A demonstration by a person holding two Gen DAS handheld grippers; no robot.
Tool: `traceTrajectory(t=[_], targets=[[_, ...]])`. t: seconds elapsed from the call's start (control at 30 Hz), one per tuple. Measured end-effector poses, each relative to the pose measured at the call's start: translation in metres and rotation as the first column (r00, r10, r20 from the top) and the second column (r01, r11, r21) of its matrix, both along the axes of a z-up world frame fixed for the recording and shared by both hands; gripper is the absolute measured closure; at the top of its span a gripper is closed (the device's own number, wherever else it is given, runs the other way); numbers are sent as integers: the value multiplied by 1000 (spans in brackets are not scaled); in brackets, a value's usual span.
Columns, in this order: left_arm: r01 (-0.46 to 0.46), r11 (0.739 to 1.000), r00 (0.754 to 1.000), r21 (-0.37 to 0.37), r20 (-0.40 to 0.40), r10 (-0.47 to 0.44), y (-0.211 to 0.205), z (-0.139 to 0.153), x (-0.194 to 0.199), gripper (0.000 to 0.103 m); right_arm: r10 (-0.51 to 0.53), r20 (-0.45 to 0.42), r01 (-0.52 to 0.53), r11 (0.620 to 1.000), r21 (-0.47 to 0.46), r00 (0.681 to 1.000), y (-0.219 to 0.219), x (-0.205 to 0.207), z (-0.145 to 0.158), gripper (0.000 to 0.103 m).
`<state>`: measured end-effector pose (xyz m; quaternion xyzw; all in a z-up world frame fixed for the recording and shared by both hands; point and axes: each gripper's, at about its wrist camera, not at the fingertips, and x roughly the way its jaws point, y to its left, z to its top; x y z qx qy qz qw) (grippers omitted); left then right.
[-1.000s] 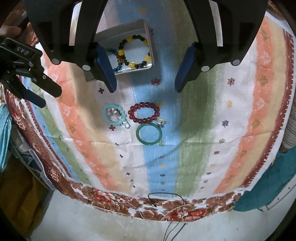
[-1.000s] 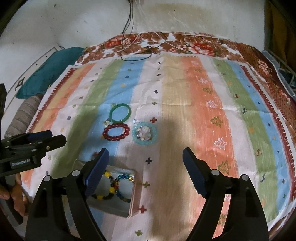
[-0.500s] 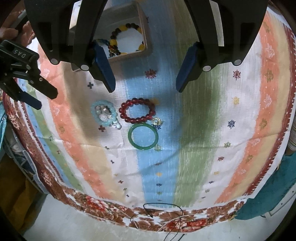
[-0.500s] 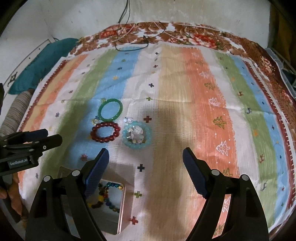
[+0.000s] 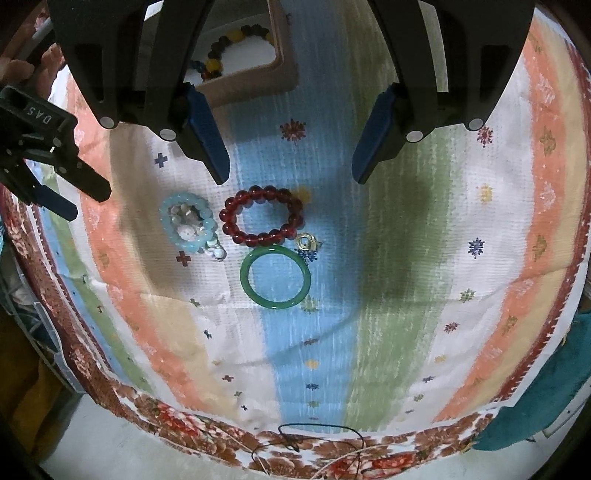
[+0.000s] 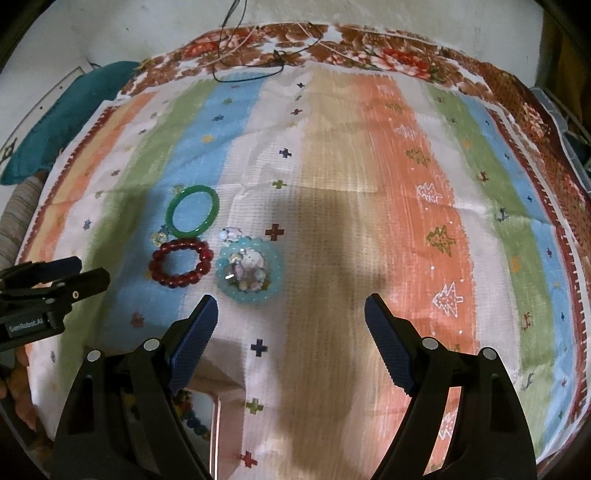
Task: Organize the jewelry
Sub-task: 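Move both tools back to the remaining bracelets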
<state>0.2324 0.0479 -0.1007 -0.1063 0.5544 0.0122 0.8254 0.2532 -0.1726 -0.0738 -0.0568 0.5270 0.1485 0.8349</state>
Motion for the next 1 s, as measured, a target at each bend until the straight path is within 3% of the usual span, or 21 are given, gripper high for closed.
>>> traceTrajectory(t=[1.0], targets=[[49,999,994,9,-95,-48,0,-48,39,34,-40,-75,34,997,-73,996,11,45,-53,21]])
